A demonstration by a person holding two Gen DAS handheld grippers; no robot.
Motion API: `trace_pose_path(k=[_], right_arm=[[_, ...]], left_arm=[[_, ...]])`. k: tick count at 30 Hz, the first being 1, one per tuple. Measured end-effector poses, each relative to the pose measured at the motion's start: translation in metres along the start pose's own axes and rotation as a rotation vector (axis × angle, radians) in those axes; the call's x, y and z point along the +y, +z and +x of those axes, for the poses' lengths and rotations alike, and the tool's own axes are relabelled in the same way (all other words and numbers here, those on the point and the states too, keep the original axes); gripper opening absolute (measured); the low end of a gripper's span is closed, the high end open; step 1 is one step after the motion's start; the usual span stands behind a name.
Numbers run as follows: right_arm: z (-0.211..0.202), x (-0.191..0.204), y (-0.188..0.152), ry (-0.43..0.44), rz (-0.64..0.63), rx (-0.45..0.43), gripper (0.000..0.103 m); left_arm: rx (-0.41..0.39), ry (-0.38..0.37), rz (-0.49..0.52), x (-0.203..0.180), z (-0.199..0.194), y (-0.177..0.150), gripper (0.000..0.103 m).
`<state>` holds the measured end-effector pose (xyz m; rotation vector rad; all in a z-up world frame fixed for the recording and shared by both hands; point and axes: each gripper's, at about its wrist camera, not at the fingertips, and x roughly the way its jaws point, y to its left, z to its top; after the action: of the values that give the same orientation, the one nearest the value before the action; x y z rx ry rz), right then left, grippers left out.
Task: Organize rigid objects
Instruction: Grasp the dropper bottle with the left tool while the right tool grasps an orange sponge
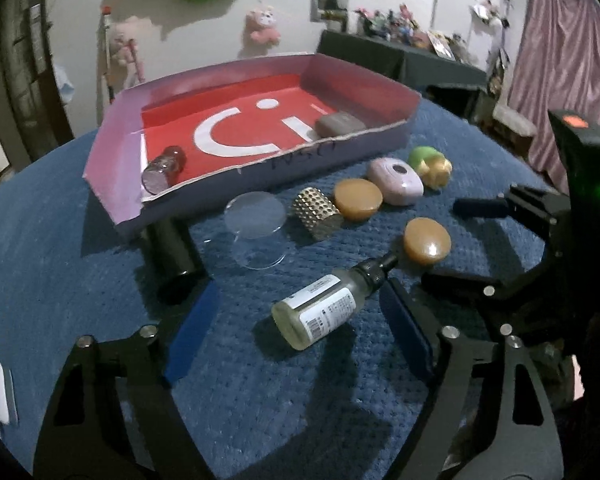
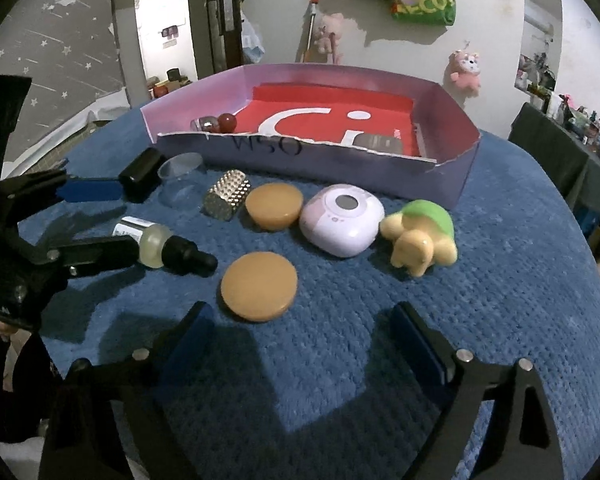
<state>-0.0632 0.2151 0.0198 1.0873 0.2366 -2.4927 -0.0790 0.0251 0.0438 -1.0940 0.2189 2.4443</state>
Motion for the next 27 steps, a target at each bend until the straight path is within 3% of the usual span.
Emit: trace_pose_path(k=[1, 3, 5, 11, 14, 16, 17, 19, 27], right_arm=[[0.0, 0.0, 0.001, 0.0, 0.0, 0.0, 0.09], [0.0, -0.002, 0.004, 0.01, 0.003, 0.0, 0.086], [0.0, -0.003, 0.005, 0.017, 0.007, 0.002, 0.085], [0.004, -0.002, 0.011, 0.032, -0.022, 0.012, 0.08], [0.006, 0.0, 0.013, 0.046, -0.036, 0.014, 0.072], [0.006, 0.002, 0.015, 0.049, -0.051, 0.014, 0.066], [0.006, 0.004, 0.015, 0.053, -0.061, 0.009, 0.058], [0.005, 0.006, 0.015, 0.08, -0.063, 0.001, 0.039], [-0.013, 0.006, 0.022, 0.074, -0.048, -0.063, 0.04]], left_arm=[[0.014, -0.01, 0.01, 0.0, 0.003, 0.001, 0.079], [0.033, -0.035, 0.021, 0.0, 0.007, 0.003, 0.065], [0.06, -0.064, 0.038, 0.0, 0.011, 0.005, 0.063], [0.11, -0.122, 0.089, -0.005, 0.022, 0.006, 0.042], [0.105, -0.118, 0.107, -0.009, 0.025, 0.008, 0.038], [0.099, -0.131, 0.098, -0.009, 0.026, 0.009, 0.03], [0.096, -0.143, 0.092, -0.009, 0.027, 0.01, 0.027], [0.089, -0.146, 0.08, -0.01, 0.028, 0.011, 0.027], [0.041, -0.137, 0.045, -0.009, 0.013, 0.018, 0.027]])
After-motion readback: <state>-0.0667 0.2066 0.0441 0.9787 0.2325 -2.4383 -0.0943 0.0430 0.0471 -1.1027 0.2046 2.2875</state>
